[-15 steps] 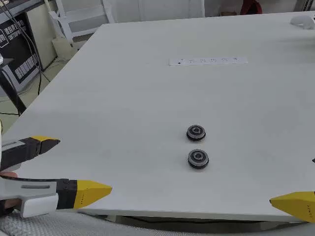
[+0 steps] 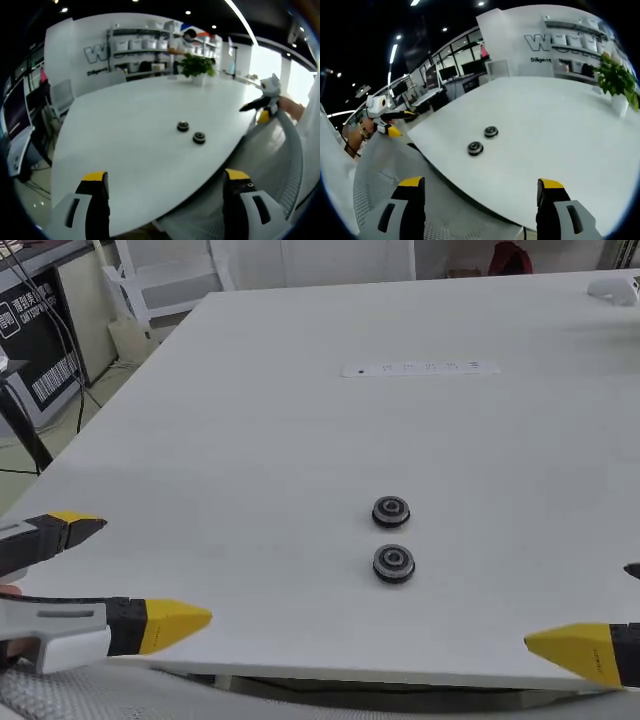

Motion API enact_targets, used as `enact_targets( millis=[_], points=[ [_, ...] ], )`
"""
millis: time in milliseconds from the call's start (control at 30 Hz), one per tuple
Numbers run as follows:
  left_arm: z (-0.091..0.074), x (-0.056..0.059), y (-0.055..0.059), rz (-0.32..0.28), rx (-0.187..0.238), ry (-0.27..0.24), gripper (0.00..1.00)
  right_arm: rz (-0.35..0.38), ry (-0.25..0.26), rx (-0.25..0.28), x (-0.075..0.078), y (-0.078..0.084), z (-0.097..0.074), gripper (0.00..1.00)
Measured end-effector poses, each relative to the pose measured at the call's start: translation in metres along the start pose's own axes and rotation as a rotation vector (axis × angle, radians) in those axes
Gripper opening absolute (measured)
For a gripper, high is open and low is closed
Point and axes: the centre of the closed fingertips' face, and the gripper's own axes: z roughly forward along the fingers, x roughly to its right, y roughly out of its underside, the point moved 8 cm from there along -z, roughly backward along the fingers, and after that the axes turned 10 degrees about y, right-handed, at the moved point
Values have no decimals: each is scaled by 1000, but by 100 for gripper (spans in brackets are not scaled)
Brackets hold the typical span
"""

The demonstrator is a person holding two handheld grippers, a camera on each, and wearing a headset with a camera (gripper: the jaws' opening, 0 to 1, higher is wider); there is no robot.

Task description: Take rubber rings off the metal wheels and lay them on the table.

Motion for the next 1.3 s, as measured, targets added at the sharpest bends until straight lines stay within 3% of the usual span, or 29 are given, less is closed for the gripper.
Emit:
enact_targets(
  millis=[400, 633, 767, 833, 933, 1100, 1300],
  points=[
    [0, 1, 0, 0, -4, -3, 96, 11, -7, 1, 0, 0, 0, 92],
    [0, 0, 1, -15, -3, -6, 96, 55, -24, 5, 1, 2, 1, 94],
    [1, 2, 1, -14, -25, 10, 92, 78, -39, -1, 1, 2, 2, 94],
    [2, 3, -1, 24, -35, 7, 94, 84, -43, -1, 0, 2, 2, 95],
    [2, 3, -1, 30, -41, 3, 95, 89, -53, 9, -1, 2, 2, 95],
    [4, 2, 1, -7, -34, 20, 97, 115, -67, 12, -1, 2, 2, 96],
    [6, 4, -2, 37, -53, 37, 98, 114, -84, 3, 0, 3, 4, 98]
  ],
)
